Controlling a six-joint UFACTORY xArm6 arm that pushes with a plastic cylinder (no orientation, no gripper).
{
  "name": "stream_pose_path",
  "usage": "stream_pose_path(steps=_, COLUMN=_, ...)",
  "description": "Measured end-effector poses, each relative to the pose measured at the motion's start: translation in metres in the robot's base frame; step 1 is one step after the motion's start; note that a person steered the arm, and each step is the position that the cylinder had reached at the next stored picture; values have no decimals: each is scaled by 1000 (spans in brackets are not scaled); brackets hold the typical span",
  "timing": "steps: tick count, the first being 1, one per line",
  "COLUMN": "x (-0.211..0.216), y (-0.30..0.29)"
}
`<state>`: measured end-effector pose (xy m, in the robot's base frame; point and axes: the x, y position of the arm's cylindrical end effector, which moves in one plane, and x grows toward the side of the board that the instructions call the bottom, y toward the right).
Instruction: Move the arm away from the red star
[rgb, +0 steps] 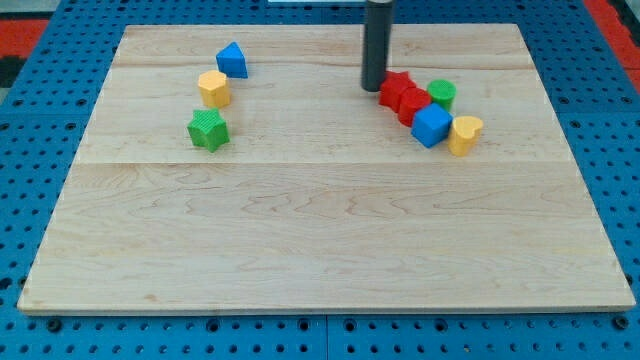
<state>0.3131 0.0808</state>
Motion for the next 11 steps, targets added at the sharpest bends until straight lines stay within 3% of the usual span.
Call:
stream_pose_path(steps=1, x=0, y=24)
stream_pose_path(steps=11, x=2, y=-90)
